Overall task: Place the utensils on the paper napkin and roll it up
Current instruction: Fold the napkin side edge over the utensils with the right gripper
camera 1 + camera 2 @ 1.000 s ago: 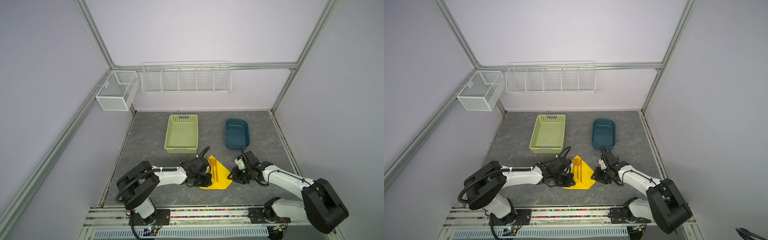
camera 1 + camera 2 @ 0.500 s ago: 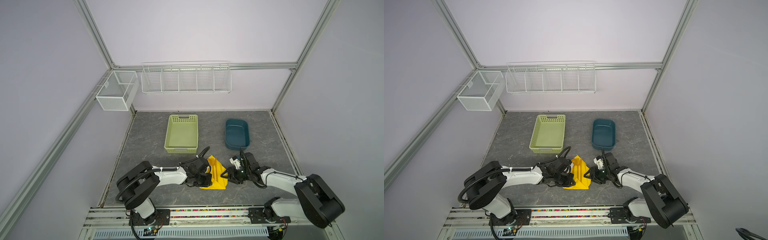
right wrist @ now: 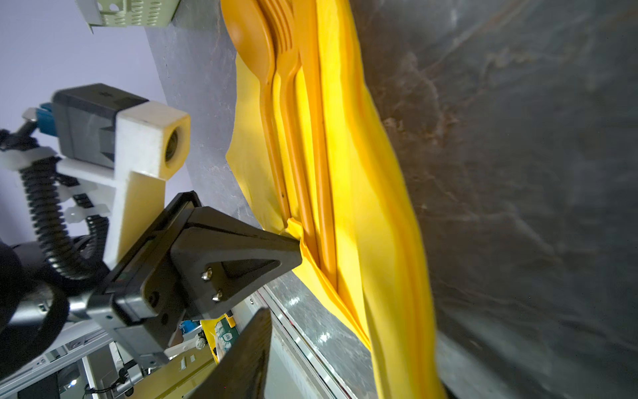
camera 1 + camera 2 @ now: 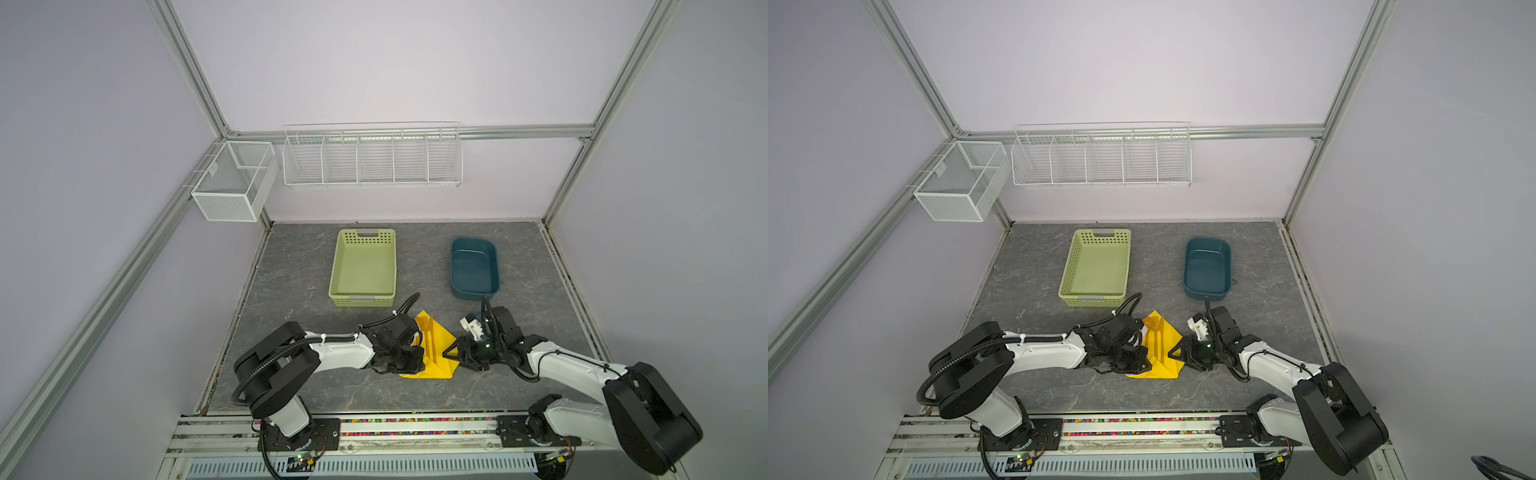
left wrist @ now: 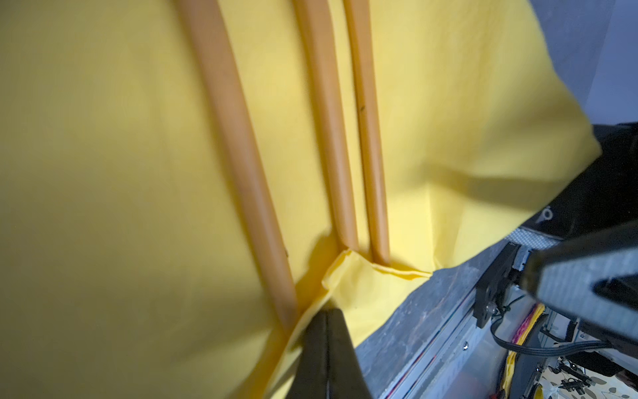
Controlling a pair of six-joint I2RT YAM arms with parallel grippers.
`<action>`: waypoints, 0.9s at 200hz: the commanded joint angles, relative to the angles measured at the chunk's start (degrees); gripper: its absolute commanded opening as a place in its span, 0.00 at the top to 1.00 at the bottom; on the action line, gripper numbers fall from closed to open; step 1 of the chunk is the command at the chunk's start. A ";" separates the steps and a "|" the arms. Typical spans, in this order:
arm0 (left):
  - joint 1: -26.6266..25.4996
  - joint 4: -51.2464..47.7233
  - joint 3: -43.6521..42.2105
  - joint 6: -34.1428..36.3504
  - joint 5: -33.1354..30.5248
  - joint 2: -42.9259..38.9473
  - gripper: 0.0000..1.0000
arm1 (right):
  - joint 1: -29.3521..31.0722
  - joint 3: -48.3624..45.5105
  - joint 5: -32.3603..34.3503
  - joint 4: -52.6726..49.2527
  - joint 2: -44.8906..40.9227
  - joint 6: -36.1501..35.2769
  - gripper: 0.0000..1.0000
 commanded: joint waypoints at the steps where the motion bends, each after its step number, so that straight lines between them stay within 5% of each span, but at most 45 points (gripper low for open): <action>1: -0.27 -0.82 -0.10 -0.34 -0.47 1.61 0.96 | 0.20 2.94 3.95 -6.63 -1.18 -2.49 0.51; 67: -0.27 -0.74 0.24 -0.26 -0.16 1.71 0.97 | 0.04 8.55 12.48 -17.59 -1.46 -7.96 0.61; 180: -0.27 0.15 0.18 -0.34 0.67 2.49 0.97 | 2.75 13.42 13.15 -19.31 1.34 -8.13 0.93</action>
